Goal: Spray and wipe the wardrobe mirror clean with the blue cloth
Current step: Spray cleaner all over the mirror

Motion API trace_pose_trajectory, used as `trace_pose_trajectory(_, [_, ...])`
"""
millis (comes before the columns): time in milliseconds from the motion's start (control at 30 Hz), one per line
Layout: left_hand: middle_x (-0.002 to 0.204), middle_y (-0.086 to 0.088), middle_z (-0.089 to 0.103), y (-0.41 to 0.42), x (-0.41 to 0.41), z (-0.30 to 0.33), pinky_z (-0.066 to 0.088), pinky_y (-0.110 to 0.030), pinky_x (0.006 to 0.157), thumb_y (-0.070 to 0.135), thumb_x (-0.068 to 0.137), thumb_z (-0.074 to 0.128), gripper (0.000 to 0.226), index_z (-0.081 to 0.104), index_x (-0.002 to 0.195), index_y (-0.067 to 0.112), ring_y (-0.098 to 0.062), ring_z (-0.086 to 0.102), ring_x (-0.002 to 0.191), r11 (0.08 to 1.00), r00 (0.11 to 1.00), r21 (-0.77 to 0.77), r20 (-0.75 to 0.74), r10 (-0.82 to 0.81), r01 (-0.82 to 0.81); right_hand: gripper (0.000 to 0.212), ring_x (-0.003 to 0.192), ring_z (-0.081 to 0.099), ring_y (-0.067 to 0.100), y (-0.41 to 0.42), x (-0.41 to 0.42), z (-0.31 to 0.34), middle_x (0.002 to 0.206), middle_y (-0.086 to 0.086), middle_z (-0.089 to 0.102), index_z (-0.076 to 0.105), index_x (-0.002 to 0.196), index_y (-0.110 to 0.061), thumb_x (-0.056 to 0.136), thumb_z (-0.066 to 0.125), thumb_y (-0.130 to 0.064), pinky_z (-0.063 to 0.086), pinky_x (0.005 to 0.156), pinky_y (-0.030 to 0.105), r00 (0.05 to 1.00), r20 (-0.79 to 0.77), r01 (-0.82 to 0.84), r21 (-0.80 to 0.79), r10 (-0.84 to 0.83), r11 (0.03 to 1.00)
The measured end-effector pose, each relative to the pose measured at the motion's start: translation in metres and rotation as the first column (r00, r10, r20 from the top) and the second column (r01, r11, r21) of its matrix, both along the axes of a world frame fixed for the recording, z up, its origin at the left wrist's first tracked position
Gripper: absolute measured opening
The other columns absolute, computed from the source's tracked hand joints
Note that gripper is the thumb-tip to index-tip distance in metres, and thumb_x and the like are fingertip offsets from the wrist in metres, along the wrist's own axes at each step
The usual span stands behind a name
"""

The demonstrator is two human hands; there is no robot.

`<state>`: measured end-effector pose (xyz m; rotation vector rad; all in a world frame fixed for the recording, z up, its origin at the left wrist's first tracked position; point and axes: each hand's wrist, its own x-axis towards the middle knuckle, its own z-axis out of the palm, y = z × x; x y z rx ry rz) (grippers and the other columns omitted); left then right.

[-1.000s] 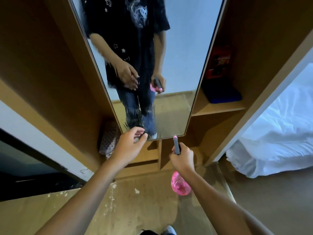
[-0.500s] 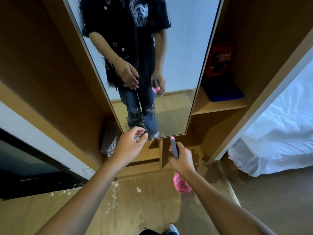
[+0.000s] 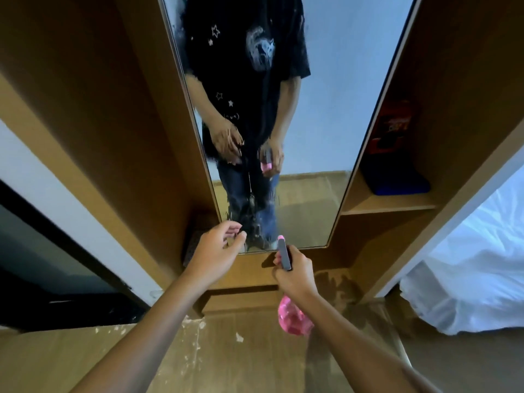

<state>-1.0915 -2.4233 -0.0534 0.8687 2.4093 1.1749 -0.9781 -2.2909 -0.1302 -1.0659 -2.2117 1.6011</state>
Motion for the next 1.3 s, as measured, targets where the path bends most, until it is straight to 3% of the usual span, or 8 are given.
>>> trace_pose_trajectory(133, [0.114,0.01,0.06,0.004,-0.003,0.028,0.04,-0.009,0.085,0.03,0.096,0.054,0.028,0.058,0.122,0.021,-0.001,0.054,0.107,0.998,0.997,0.057,-0.076,-0.02,0.024,0.022,0.08,0.063,0.015,0.006,-0.026,0.05,0.087,0.001,0.064,0.059,0.094,-0.01,0.079,0.066,0.004,0.057,0.075,0.031,0.986,-0.168,0.033,0.067,-0.022,0.997])
trace_pose_trajectory(367, [0.135,0.008,0.052,0.013,-0.009,0.086,0.036,-0.022,0.101,0.037,0.092,0.06,0.048,0.048,0.135,0.022,-0.005,0.047,0.124,0.972,0.983,0.172,-0.126,-0.137,0.157,0.028,0.073,0.06,0.011,0.018,-0.06,0.187,0.08,-0.003,0.064,0.059,0.084,-0.017,0.073,0.063,0.008,0.049,0.061,0.021,0.869,-0.491,0.126,0.102,-0.06,0.987])
trace_pose_trajectory(600, [0.146,0.02,0.035,0.024,-0.003,0.137,0.029,-0.022,0.109,0.059,0.073,0.067,0.084,0.029,0.145,0.037,0.003,0.034,0.132,0.9,0.938,0.265,-0.109,-0.329,0.347,0.028,0.065,0.055,0.022,0.012,-0.057,0.272,0.079,0.009,0.067,0.062,0.08,-0.018,0.059,0.06,0.0,0.049,0.058,0.04,0.819,-0.573,0.109,0.219,0.038,0.97])
trace_pose_trajectory(767, [0.119,0.032,0.047,0.03,0.003,0.16,0.043,-0.001,0.075,0.048,0.069,0.075,0.063,0.036,0.117,0.058,0.019,0.05,0.102,0.841,0.897,0.326,-0.056,-0.439,0.432,0.038,0.09,0.061,0.047,0.017,-0.048,0.296,0.097,0.031,0.062,0.069,0.085,-0.011,0.05,0.057,-0.001,0.052,0.073,0.049,0.779,-0.62,-0.005,0.15,0.098,0.989])
trace_pose_trajectory(833, [0.121,0.028,0.051,0.034,0.003,0.166,0.045,-0.003,0.077,0.043,0.069,0.079,0.069,0.036,0.121,0.056,0.013,0.055,0.105,0.808,0.863,0.324,-0.059,-0.501,0.491,0.042,0.101,0.062,0.046,0.018,-0.041,0.303,0.098,0.027,0.067,0.071,0.088,-0.01,0.051,0.057,0.005,0.051,0.089,0.058,0.745,-0.652,-0.071,0.134,0.142,0.988])
trace_pose_trajectory(933, [0.127,0.016,0.055,0.042,0.006,0.17,0.05,-0.021,0.092,0.034,0.07,0.084,0.078,0.037,0.131,0.046,0.001,0.058,0.114,0.745,0.786,0.278,-0.07,-0.614,0.606,0.045,0.104,0.068,0.031,0.023,-0.03,0.31,0.098,0.016,0.073,0.071,0.094,-0.004,0.059,0.054,0.017,0.049,0.099,0.051,0.705,-0.691,-0.168,0.057,0.16,0.984])
trace_pose_trajectory(1100, [0.115,0.01,0.064,0.066,0.021,0.169,0.052,-0.019,0.087,0.029,0.066,0.087,0.071,0.048,0.124,0.033,0.0,0.064,0.102,0.775,0.822,0.278,-0.133,-0.554,0.567,0.047,0.106,0.068,0.025,0.051,-0.016,0.31,0.106,0.015,0.073,0.07,0.104,-0.004,0.073,0.052,0.025,0.051,0.099,0.037,0.708,-0.691,-0.205,-0.004,0.145,0.979])
trace_pose_trajectory(1300, [0.102,0.011,0.068,0.117,0.052,0.156,0.051,-0.012,0.075,0.026,0.063,0.088,0.065,0.052,0.116,0.032,0.003,0.066,0.09,0.832,0.891,0.32,-0.172,-0.42,0.454,0.021,0.089,0.069,0.019,0.101,0.021,0.29,0.094,0.01,0.074,0.071,0.1,-0.008,0.08,0.077,-0.007,0.055,0.09,0.034,0.772,-0.627,-0.139,-0.009,0.103,0.99])
